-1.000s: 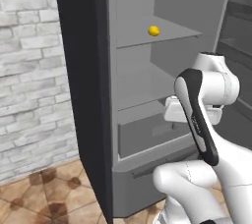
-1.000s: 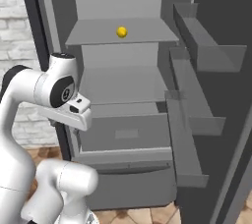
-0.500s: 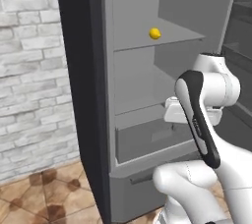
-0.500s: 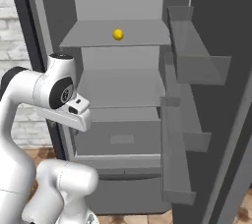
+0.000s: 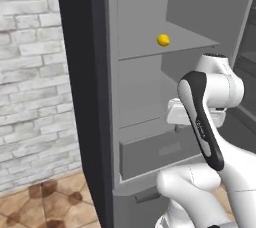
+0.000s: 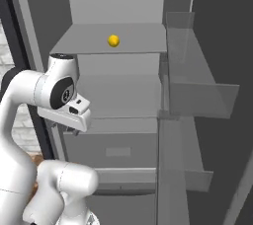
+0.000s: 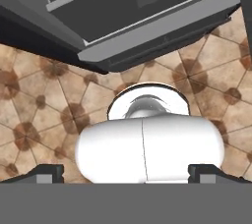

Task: Retrieve a lemon from the fridge and place it on the cutting board with the fish.

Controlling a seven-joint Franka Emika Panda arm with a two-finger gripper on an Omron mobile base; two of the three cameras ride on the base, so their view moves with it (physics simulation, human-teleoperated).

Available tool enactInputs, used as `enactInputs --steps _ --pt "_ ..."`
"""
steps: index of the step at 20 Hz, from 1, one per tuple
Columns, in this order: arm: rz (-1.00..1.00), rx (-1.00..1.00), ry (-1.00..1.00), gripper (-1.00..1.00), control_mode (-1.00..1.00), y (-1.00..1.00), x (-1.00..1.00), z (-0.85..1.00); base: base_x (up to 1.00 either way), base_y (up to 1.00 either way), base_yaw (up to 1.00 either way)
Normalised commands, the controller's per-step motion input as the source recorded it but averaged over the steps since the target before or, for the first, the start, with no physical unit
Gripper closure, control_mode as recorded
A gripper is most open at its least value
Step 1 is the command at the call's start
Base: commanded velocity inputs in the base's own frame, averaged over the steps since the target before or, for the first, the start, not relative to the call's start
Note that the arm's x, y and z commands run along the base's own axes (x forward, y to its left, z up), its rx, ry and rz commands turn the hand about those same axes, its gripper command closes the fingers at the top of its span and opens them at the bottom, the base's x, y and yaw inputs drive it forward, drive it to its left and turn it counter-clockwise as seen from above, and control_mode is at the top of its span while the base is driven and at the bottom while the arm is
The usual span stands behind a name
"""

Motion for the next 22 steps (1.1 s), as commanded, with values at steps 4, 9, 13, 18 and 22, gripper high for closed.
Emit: enactInputs --steps 4,9,13,18,22 --pt "0.0 0.0 0.0 -1.0 1.0 0.0 0.0 0.0 0.74 -0.1 0.03" --pt "0.0 0.0 0.0 -1.0 1.0 0.0 0.0 0.0 0.75 -0.37 0.08" --pt "0.0 0.0 0.0 -1.0 1.0 0.0 0.0 0.0 0.54 -0.67 0.12" --pt "0.0 0.0 0.0 -1.0 1.0 0.0 0.0 0.0 0.02 -0.27 0.01" --pt "0.0 0.0 0.0 -1.0 1.0 0.0 0.0 0.0 -0.15 -0.18 0.0"
